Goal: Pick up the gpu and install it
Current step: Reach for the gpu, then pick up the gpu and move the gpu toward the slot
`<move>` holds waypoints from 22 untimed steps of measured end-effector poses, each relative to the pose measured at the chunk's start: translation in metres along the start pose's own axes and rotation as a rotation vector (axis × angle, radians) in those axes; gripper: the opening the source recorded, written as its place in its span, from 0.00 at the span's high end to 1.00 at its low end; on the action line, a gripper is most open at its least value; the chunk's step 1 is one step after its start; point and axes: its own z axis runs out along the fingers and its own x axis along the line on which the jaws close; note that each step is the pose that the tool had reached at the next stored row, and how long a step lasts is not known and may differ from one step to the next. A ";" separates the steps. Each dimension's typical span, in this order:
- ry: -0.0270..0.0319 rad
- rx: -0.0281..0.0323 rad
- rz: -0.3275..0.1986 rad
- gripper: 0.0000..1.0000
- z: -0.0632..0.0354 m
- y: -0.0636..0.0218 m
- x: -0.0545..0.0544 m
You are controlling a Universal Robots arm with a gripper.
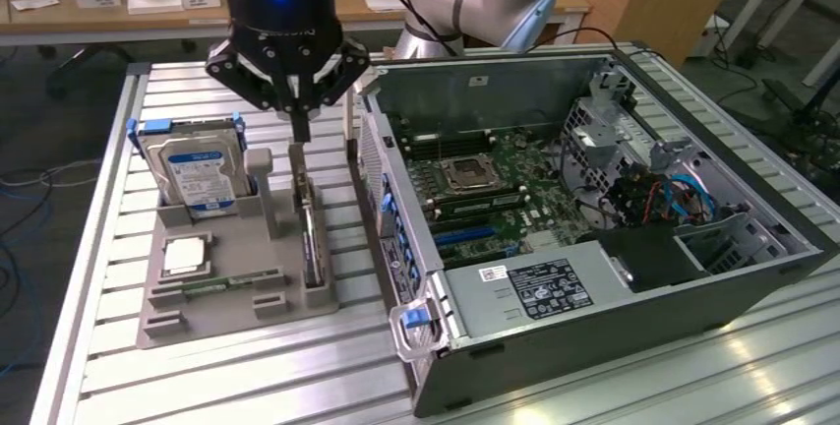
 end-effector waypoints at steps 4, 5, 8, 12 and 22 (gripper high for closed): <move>0.0000 0.0001 0.000 0.89 0.0008 -0.0053 0.001; 0.0000 0.0000 0.000 0.89 0.0009 -0.0065 0.002; 0.0000 0.0000 0.000 0.89 0.0012 -0.0104 0.003; -0.0001 -0.0001 0.000 0.89 0.0015 -0.0133 0.004; -0.0001 0.0000 0.000 0.89 0.0014 -0.0134 0.004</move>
